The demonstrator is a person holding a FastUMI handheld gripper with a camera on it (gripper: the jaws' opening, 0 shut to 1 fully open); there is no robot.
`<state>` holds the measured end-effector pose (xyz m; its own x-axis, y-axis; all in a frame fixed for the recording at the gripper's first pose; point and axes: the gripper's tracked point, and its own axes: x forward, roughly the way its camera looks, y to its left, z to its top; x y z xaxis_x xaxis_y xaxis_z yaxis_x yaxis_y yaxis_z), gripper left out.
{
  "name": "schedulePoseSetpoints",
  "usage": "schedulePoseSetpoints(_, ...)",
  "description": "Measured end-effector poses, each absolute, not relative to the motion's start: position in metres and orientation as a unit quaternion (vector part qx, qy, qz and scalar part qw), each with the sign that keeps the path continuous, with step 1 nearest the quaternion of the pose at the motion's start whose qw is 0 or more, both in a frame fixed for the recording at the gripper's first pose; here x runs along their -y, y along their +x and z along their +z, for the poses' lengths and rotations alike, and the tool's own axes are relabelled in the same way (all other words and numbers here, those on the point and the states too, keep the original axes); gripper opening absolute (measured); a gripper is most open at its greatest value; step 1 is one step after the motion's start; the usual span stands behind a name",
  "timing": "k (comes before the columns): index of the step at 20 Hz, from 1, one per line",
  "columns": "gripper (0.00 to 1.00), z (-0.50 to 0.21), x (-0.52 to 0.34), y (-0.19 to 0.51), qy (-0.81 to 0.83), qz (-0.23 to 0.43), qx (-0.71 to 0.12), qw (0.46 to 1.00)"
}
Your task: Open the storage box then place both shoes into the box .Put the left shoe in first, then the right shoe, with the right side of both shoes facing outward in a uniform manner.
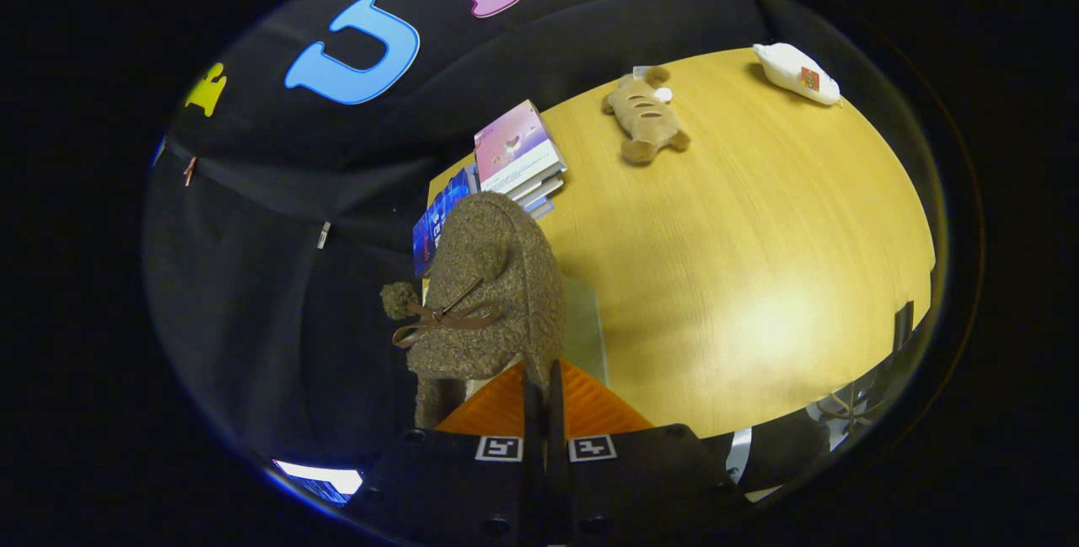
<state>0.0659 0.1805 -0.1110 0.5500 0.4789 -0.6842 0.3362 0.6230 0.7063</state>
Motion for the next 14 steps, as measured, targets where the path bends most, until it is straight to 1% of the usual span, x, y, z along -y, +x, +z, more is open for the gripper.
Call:
schedulePoseSetpoints(2,0.05,-0.111,-0.206,0.065,0.418,0.046,-0.488,0.765)
schedulePoseSetpoints(6,0.05,-0.135,-0.247,0.064,0.364,0.033,-0.513,0.777)
schedulePoseSetpoints(14,0.06,-0.165,-0.268,0.060,0.334,-0.001,-0.534,0.777)
